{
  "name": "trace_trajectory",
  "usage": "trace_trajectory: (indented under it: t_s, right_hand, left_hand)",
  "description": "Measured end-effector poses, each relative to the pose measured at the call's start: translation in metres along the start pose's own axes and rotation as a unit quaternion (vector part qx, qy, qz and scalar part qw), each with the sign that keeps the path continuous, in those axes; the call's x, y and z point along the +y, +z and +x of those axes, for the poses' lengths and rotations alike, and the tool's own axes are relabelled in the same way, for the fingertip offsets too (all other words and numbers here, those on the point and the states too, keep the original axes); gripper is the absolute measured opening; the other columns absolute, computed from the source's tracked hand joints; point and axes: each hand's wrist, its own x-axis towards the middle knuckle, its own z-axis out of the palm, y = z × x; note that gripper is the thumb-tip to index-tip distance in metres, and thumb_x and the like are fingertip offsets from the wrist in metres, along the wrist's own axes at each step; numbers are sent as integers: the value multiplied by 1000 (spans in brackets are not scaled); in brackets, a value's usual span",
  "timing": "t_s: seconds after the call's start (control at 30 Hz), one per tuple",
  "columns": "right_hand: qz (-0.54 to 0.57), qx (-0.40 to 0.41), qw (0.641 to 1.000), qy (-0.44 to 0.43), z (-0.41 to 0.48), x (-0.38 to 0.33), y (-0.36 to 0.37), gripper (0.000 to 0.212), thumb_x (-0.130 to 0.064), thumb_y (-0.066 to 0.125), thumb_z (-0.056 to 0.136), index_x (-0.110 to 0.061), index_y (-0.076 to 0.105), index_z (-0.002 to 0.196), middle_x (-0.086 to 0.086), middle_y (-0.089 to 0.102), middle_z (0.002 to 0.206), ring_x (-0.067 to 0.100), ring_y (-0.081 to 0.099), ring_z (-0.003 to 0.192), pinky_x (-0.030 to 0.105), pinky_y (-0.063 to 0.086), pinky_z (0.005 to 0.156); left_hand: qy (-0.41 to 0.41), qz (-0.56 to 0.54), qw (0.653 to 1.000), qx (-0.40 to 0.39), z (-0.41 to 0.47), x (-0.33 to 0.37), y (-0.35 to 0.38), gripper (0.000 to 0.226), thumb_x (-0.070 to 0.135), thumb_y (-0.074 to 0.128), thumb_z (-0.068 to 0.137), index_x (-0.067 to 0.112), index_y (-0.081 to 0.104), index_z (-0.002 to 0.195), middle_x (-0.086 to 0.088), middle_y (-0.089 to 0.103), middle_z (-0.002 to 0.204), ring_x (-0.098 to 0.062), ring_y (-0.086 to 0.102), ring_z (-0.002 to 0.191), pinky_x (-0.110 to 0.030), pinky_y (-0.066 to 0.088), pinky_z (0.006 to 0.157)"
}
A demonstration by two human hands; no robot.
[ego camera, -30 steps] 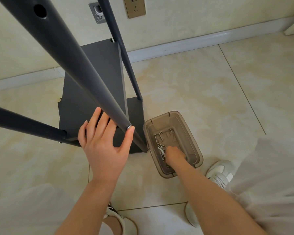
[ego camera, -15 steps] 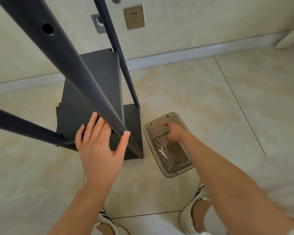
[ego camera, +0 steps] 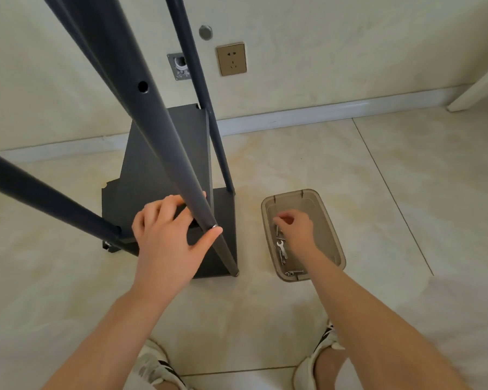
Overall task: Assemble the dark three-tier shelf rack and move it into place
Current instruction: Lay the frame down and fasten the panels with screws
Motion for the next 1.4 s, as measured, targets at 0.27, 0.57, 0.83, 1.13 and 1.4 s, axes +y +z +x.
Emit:
trace_trajectory:
  t_s: [0.27,0.57,0.83,1.13,1.4]
  right_hand:
    - [209,-84,973,-39,-71,-91,40,12,-24,55,100,-14,58,104,6,74,87,17,72,80,26,59,74]
    - [191,-171,966,-27,-92,-100,53,7,-9,52,102,-15,56,103,21,66,107,38,65,102,52,53,93]
    - [139,-161,976,-41,-93,-113,59,12,-12,50,103,-11,59,110,16,71,100,31,69,92,53,56,87]
    - [62,-145,984,-87,-97,-159,81,27,-36,47,103,-15,59,115,6,67,106,19,63,98,35,54,87]
    - [21,-200,971,-132,-107,-180,106,24,-39,49,101,-17,58,105,-2,74,69,-4,66,66,12,42,63]
  left_hand:
    - [-17,-14,1000,-16,1,5,-2,53,54,66,87,21,69,128,-8,61,132,-38,49,129,-69,29,112]
    - [-7,-28,1000,3,0,4,0,48,56,67,88,27,70,126,3,59,137,-28,47,134,-59,19,117]
    - [-15,-65,998,5,-1,-9,-7,53,59,59,92,33,59,137,9,49,147,-24,35,141,-60,11,120]
    - [-120,-131,984,20,10,-52,-29,54,65,55,91,35,59,135,11,42,144,-17,28,135,-58,18,118]
    - [-229,-287,928,67,-14,-94,-38,57,49,73,86,38,56,139,24,42,127,-9,32,129,-52,34,114]
